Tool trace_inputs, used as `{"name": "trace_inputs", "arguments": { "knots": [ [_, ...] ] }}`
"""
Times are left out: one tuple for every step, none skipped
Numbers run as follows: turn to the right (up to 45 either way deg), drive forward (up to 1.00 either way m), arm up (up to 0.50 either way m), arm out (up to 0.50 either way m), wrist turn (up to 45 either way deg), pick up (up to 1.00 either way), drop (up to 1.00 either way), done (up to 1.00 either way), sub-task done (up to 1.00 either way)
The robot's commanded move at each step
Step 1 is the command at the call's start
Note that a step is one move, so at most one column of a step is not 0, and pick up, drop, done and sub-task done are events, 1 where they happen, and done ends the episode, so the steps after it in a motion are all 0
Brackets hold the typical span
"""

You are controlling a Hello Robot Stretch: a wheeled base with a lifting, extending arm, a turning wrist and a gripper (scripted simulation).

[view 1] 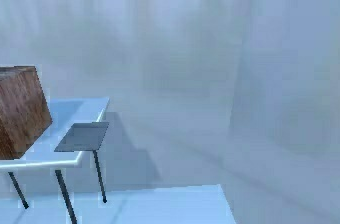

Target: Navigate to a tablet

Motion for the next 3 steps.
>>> {"name": "trace_inputs", "arguments": {
  "knots": [
    [15.0, 0.00, 0.00, 0.00, 0.0, 0.00, 0.00, 0.00, 0.00],
    [0.0, 0.15, 0.00, 0.00, 0.0, 0.00, 0.00, 0.00, 0.00],
    [-45.0, 0.00, 0.00, 0.00, 0.0, 0.00, 0.00, 0.00, 0.00]
  ]
}}
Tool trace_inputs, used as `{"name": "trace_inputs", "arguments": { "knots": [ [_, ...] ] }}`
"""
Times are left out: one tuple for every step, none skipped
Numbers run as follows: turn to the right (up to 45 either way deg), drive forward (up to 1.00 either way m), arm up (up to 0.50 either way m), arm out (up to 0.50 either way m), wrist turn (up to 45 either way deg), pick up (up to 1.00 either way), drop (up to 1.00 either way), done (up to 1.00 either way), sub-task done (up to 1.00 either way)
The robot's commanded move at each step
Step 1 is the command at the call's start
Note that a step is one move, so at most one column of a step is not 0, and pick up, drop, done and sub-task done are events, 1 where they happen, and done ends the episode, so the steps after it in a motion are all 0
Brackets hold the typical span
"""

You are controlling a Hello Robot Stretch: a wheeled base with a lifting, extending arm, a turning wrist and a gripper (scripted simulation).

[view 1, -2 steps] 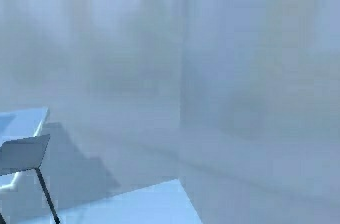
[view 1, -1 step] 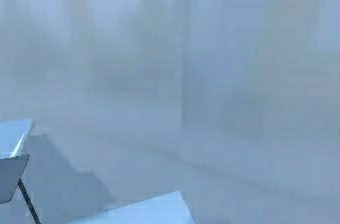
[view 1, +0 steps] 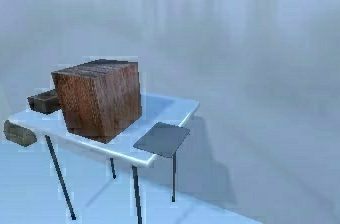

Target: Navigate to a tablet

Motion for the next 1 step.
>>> {"name": "trace_inputs", "arguments": {
  "knots": [
    [0.0, 0.00, 0.00, 0.00, 0.0, 0.00, 0.00, 1.00, 0.00]
  ]
}}
